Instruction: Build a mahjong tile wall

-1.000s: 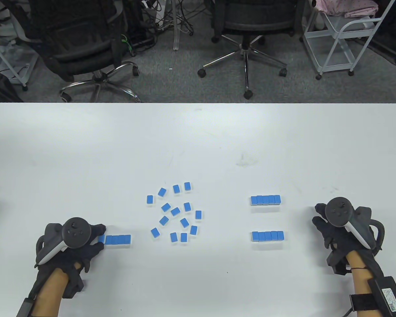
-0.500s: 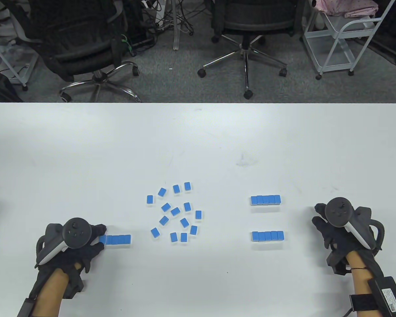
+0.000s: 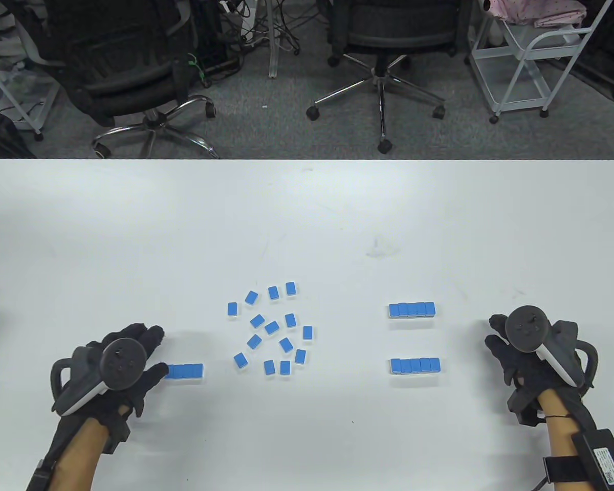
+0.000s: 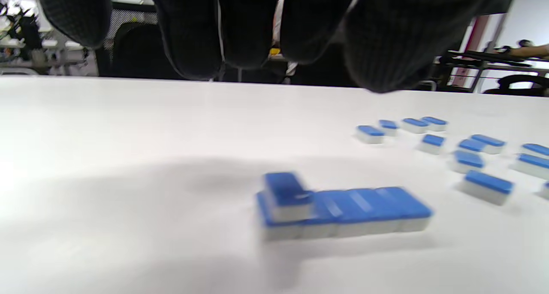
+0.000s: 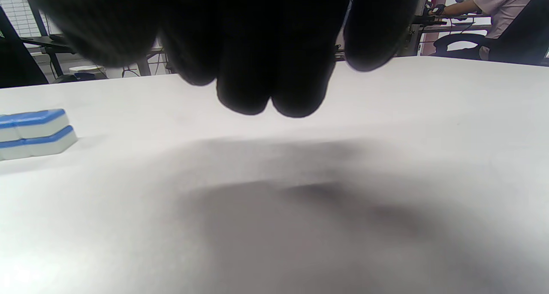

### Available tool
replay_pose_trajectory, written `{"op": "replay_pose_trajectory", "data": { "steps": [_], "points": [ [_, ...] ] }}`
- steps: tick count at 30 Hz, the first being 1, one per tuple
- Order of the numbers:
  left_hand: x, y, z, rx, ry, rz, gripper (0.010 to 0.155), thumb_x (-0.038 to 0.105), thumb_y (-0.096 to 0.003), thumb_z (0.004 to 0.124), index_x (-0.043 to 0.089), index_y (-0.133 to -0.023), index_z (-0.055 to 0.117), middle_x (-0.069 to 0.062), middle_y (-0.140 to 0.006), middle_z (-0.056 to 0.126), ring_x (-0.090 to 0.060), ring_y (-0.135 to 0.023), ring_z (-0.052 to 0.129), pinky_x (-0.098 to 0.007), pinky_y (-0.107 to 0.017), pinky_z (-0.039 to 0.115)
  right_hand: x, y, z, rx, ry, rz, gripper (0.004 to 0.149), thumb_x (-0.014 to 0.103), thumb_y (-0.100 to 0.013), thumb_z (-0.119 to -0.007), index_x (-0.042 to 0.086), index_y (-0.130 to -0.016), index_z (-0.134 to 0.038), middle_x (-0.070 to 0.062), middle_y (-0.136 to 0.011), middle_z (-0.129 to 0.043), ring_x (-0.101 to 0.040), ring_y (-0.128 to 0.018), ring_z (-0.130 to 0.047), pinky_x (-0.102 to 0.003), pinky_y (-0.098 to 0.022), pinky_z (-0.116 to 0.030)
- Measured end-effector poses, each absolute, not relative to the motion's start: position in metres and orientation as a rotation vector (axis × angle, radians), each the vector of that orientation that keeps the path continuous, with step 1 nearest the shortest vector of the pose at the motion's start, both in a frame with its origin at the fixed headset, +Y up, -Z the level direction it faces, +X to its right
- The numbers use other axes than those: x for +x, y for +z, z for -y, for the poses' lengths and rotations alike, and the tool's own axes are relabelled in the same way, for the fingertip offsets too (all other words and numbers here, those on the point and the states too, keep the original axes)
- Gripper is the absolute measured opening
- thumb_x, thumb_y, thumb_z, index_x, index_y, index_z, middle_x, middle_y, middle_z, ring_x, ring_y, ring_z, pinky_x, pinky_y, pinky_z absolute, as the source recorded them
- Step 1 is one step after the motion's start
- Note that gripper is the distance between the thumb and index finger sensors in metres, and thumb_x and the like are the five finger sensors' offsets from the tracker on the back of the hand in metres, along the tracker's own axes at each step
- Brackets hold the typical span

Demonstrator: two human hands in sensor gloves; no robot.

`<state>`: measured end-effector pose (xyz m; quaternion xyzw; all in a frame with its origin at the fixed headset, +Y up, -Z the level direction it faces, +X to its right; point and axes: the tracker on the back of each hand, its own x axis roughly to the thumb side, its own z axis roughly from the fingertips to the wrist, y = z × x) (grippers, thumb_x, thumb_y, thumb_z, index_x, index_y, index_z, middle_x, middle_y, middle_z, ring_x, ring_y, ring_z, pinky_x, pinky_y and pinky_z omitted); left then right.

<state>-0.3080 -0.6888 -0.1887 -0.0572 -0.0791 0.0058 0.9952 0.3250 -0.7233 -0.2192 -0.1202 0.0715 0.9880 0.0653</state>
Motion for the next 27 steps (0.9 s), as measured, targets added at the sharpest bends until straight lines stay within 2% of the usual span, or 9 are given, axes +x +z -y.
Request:
{"op": "replay_pose_trajectory", "data": {
  "steps": [5, 11, 19, 25, 27],
  "points": [
    [-0.232, -0.19, 0.695, -0.085, -0.165, 0.281, 0.052, 0.052, -0.0464, 0.081, 0.034, -0.095, 0.079, 0.002, -0.105, 0.073, -0.033, -0.102, 0.068, -0.075, -0.074, 0.05, 0.325, -0.219, 0.723, -0.354, 2.987, -0.208, 0.056, 0.051, -0.036, -0.076, 0.031, -0.087, -0.074, 0.001, -0.089, -0.089, -0.027, -0.083, -0.089, -0.057, -0.073, -0.063],
    [-0.185, -0.204, 0.721, -0.174, -0.29, 0.275, 0.063, 0.058, -0.0438, 0.082, 0.032, -0.101, 0.074, -0.001, -0.113, 0.059, -0.035, -0.108, 0.052, -0.079, -0.074, 0.036, 0.325, -0.219, 0.723, -0.345, 2.993, -0.201, 0.056, 0.051, -0.036, -0.076, 0.031, -0.087, -0.074, 0.001, -0.089, -0.089, -0.027, -0.083, -0.089, -0.057, -0.073, -0.063],
    [-0.17, -0.216, 0.742, -0.221, -0.304, 0.262, 0.061, 0.054, -0.0436, 0.085, 0.027, -0.098, 0.077, -0.001, -0.113, 0.056, -0.034, -0.108, 0.052, -0.079, -0.074, 0.035, 0.325, -0.219, 0.723, -0.337, 2.996, -0.201, 0.056, 0.051, -0.036, -0.076, 0.031, -0.088, -0.074, 0.001, -0.089, -0.088, -0.027, -0.083, -0.089, -0.057, -0.073, -0.063],
    [-0.183, -0.216, 0.739, -0.25, -0.255, 0.271, 0.06, 0.049, -0.0449, 0.085, 0.022, -0.097, 0.077, -0.001, -0.112, 0.055, -0.034, -0.107, 0.052, -0.079, -0.073, 0.034, 0.325, -0.219, 0.724, -0.336, 2.996, -0.212, 0.055, 0.051, -0.036, -0.076, 0.031, -0.087, -0.074, 0.001, -0.089, -0.089, -0.027, -0.083, -0.089, -0.057, -0.073, -0.063],
    [-0.199, -0.214, 0.727, -0.201, -0.244, 0.243, 0.06, 0.049, -0.0449, 0.084, 0.022, -0.097, 0.076, -0.001, -0.113, 0.054, -0.033, -0.108, 0.052, -0.079, -0.074, 0.033, 0.324, -0.219, 0.723, -0.333, 2.995, -0.21, 0.056, 0.051, -0.036, -0.076, 0.031, -0.087, -0.074, 0.001, -0.089, -0.088, -0.027, -0.083, -0.089, -0.057, -0.073, -0.063]
  ]
}}
